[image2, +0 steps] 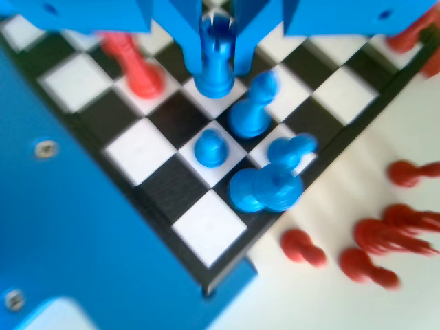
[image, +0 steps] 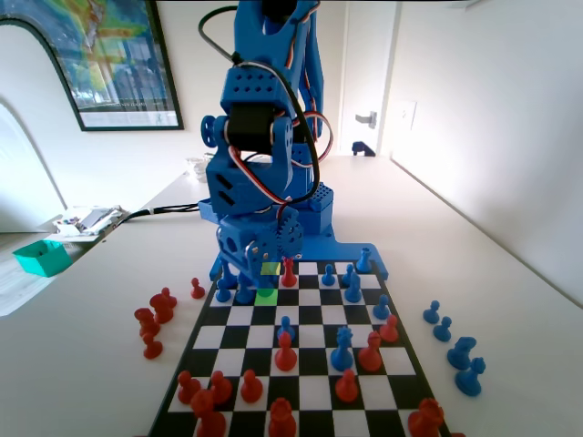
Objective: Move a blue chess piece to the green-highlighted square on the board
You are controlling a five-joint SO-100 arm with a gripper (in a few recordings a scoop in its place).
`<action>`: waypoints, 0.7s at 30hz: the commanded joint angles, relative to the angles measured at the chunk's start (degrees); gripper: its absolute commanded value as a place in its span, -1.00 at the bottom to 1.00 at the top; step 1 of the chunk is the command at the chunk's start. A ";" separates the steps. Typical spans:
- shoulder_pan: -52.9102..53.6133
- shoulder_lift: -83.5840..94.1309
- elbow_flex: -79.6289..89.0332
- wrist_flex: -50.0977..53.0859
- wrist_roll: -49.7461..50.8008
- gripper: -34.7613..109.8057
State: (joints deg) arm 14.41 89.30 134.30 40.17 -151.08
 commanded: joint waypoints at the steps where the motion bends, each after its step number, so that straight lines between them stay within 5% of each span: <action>1: 0.44 1.49 0.97 -1.32 -0.88 -0.50; 21: 1.05 1.49 0.79 -2.46 -2.90 -0.37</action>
State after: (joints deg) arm 14.59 89.30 135.44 37.18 -152.67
